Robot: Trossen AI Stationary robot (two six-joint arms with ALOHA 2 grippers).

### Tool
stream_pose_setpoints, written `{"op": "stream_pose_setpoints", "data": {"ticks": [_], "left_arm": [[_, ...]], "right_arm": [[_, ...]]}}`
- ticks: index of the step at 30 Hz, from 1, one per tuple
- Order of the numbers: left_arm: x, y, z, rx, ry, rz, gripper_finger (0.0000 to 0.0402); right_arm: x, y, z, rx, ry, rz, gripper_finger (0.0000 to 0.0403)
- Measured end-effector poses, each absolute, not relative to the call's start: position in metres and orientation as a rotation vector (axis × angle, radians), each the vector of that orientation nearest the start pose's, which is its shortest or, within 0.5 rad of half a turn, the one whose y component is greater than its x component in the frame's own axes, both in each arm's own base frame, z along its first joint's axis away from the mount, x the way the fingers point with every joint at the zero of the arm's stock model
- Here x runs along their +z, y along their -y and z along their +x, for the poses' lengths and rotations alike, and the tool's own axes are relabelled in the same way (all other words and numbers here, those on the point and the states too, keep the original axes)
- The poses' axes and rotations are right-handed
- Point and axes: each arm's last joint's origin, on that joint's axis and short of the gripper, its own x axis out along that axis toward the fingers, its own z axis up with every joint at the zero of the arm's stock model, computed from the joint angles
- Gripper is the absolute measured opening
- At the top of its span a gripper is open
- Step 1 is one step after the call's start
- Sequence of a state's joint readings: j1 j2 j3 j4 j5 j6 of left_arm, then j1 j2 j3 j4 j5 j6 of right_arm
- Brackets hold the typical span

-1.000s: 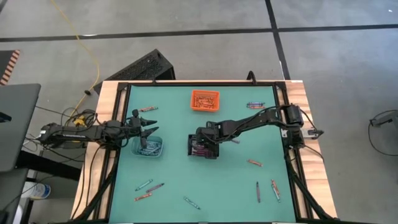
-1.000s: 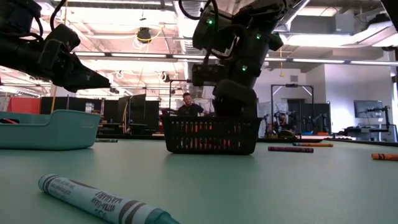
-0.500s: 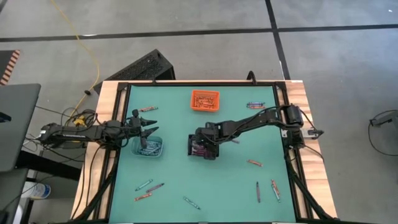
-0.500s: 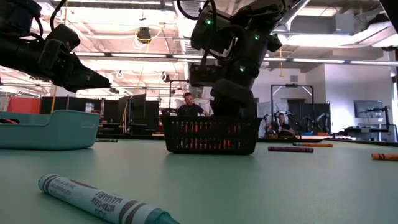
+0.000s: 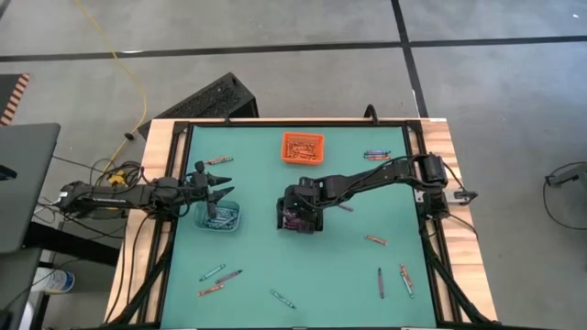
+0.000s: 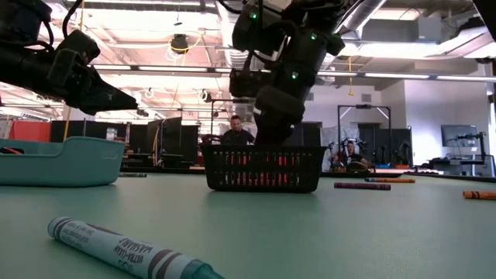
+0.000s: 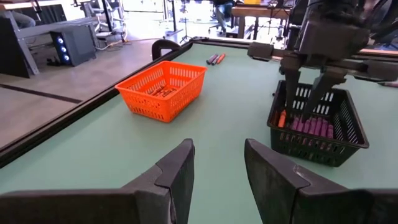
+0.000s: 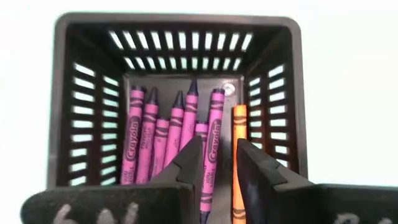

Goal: Sort crayons
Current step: Put the orange crayon into the orange bin

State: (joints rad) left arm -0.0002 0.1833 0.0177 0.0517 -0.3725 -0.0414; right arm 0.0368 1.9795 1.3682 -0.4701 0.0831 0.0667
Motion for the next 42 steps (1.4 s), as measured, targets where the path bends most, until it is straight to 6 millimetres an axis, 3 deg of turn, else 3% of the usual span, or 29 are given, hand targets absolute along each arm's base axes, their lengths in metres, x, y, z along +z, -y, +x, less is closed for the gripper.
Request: {"op": "stream_pose_setpoints", "data": {"ticks": [7, 23, 35, 42], "left_arm": [[0.160, -0.011, 0.106, 0.375, -0.105, -0.020, 0.0129], [0.160, -0.011, 0.106, 0.374, -0.105, -0.020, 0.0129], [0.160, -0.011, 0.106, 0.375, -0.105, -0.020, 0.0129], [0.160, -0.011, 0.106, 0.374, -0.105, -0.020, 0.0129]], "right_arm": [[0.162, -0.016, 0.405, -0.203, -1.099, -0.126, 0.0098], [0.127, -0.020, 0.409, -0.189, -1.188, -0.149, 0.0098], [0.136, -0.009, 0.408, -0.109, -1.177, 0.011, 0.0093], [0.137, -0.007, 0.408, -0.102, -1.180, 0.024, 0.0039]]}}
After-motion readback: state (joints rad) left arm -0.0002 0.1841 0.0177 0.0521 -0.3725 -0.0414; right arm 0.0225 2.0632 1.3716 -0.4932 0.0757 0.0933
